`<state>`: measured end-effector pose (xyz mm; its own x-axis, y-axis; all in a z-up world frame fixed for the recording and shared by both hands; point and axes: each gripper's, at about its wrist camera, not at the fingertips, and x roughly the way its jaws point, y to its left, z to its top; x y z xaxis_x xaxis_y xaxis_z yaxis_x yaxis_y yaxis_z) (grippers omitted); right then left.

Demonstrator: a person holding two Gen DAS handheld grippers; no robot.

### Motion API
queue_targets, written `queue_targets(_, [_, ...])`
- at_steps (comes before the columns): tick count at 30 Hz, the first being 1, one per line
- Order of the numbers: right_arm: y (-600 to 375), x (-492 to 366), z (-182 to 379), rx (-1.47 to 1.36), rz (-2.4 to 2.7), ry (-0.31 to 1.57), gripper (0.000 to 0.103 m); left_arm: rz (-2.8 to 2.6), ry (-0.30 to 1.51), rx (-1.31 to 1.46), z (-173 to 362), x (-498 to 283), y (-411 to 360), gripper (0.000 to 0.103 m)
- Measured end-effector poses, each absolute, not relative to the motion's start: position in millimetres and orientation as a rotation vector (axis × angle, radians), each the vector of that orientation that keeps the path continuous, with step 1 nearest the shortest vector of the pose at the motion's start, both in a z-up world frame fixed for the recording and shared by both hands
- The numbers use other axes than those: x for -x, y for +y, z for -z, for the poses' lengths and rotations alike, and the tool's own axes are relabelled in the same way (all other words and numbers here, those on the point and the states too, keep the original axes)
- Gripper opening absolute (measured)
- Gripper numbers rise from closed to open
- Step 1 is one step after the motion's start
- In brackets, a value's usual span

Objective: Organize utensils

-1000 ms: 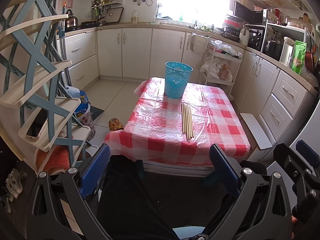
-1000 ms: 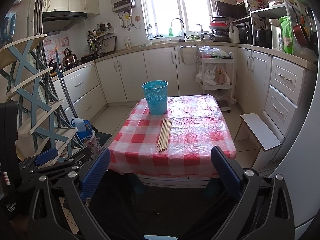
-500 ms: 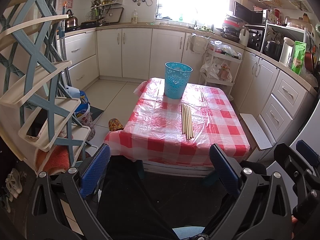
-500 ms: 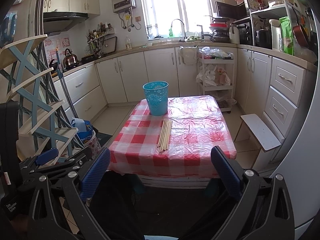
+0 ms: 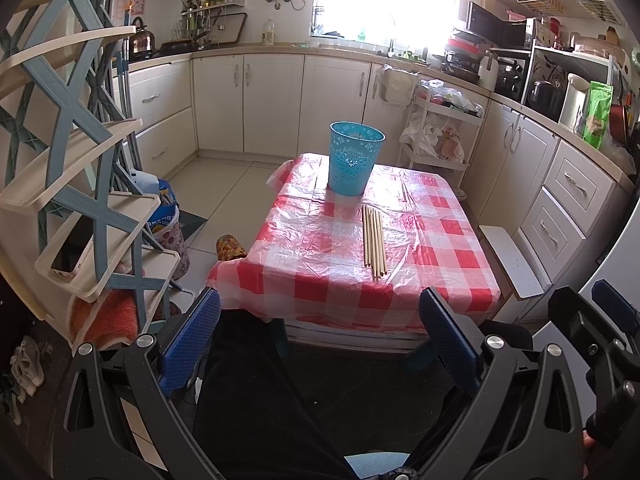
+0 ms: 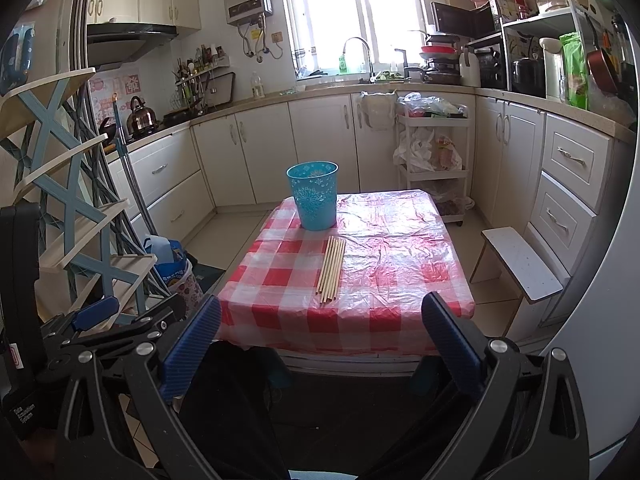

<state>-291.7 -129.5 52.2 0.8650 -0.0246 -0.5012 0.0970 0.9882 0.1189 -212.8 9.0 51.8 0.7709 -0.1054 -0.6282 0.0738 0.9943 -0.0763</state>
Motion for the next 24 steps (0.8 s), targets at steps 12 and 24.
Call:
queue_targets(12, [-139,252,-34,-0.101,0.079,0.563,0.096,0.193,0.761,0.014,-20,176,-7,0.089])
queue_targets(24, [-203,129,33,-0.154,0.136,0.701,0.096,0.187,0.865,0.011,42,16,-45,0.088])
